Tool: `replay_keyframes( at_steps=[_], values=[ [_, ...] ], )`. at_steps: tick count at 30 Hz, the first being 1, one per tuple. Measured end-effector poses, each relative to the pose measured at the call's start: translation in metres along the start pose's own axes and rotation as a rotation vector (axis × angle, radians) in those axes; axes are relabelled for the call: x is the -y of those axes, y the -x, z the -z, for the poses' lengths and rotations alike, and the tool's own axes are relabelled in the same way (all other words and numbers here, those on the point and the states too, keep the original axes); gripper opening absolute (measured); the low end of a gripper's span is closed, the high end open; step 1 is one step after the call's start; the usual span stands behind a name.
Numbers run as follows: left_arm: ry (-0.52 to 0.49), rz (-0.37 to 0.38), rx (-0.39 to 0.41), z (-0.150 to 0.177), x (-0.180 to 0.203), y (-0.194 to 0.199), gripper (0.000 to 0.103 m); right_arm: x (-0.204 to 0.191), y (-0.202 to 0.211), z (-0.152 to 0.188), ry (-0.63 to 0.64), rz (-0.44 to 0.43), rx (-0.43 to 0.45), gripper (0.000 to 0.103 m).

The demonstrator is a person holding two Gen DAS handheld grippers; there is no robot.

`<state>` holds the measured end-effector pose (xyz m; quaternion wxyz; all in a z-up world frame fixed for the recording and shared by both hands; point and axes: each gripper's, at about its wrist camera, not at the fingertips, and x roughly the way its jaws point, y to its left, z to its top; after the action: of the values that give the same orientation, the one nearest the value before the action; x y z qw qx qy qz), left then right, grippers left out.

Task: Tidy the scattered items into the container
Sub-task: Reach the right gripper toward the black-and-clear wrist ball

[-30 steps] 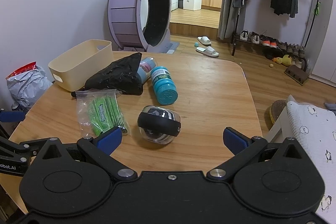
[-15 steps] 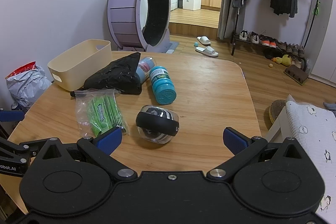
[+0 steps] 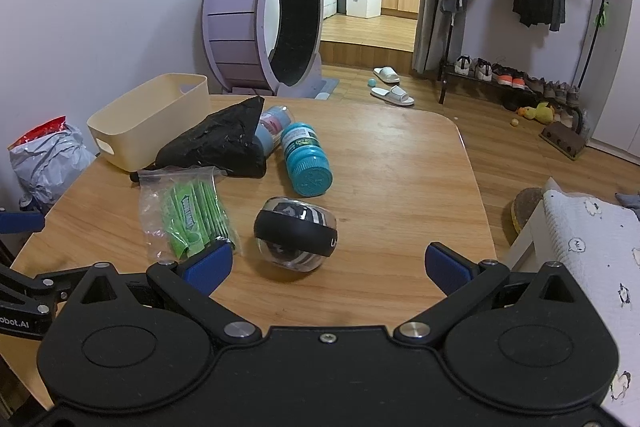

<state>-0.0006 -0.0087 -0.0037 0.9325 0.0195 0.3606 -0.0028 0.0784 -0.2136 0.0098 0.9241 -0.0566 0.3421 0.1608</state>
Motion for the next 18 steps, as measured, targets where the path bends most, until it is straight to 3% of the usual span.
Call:
replay_keyframes(
  at_steps=[18],
  values=[
    [0.025, 0.014, 0.009, 0.007, -0.01, -0.003, 0.103, 0.003, -0.024, 0.014, -0.01, 0.001, 0.023, 0.103]
  ],
)
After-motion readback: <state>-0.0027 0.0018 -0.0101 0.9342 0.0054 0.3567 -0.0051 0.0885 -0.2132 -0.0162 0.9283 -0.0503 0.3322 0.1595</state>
